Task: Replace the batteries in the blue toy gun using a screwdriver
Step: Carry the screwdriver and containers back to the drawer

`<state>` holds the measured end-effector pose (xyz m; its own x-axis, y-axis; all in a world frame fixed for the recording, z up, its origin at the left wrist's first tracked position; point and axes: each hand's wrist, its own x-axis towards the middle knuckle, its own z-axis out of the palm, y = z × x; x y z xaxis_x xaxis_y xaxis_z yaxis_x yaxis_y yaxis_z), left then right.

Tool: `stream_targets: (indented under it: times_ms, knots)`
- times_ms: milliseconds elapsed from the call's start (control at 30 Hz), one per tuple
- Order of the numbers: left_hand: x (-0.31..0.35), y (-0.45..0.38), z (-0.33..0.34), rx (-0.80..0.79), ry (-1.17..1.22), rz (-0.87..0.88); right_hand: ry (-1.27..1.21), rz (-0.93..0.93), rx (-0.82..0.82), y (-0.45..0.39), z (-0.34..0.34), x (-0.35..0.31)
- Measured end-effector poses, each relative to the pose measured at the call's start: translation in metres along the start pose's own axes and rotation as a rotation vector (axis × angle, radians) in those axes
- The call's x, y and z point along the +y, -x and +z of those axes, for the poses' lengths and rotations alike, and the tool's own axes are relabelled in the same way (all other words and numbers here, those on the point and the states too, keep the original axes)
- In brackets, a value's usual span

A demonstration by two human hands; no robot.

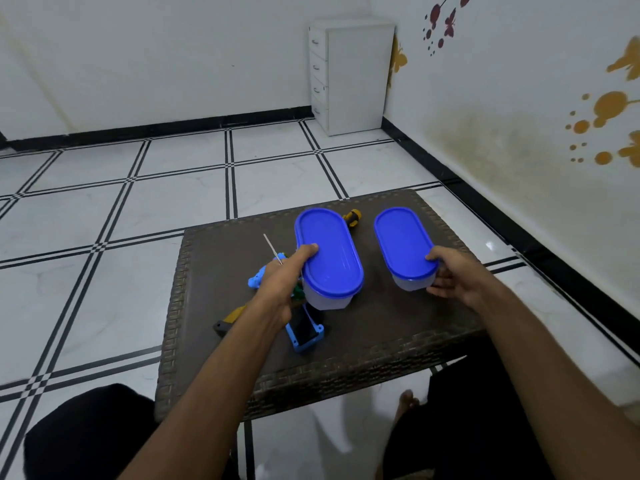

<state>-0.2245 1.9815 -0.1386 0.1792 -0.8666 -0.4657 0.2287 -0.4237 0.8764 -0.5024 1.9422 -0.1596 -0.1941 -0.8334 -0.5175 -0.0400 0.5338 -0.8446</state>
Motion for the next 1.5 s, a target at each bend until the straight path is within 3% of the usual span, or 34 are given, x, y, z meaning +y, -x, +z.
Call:
stream_targets:
  times_ms: [200,333,467,867,967,1267,1500]
  knots:
    - [-0.008,0.008,0.011,-0.047,-0.012,-0.016,0.121,0.031,-0.181,0.024,-0.011,0.013]
    - [-0.011,0.014,0.013,-0.059,-0.027,-0.019,0.325,-0.001,-0.103,0.016,0.004,0.010]
    - [-0.011,0.019,0.007,-0.048,-0.024,-0.026,0.319,-0.088,-0.087,0.012,0.015,0.004]
    - [0.023,-0.005,-0.018,0.008,0.021,0.034,-0.318,-0.097,-0.393,0.021,0.027,-0.024]
    - [0.040,-0.036,-0.024,0.005,0.023,0.031,-0.336,-0.119,-0.477,0.006,0.044,-0.045]
    - [0.116,-0.146,-0.033,-0.029,0.016,0.001,-0.245,-0.158,-0.332,-0.088,0.112,-0.117]
    - [0.191,-0.114,-0.056,-0.039,0.035,-0.088,-0.281,0.043,-0.139,-0.039,0.125,-0.177]
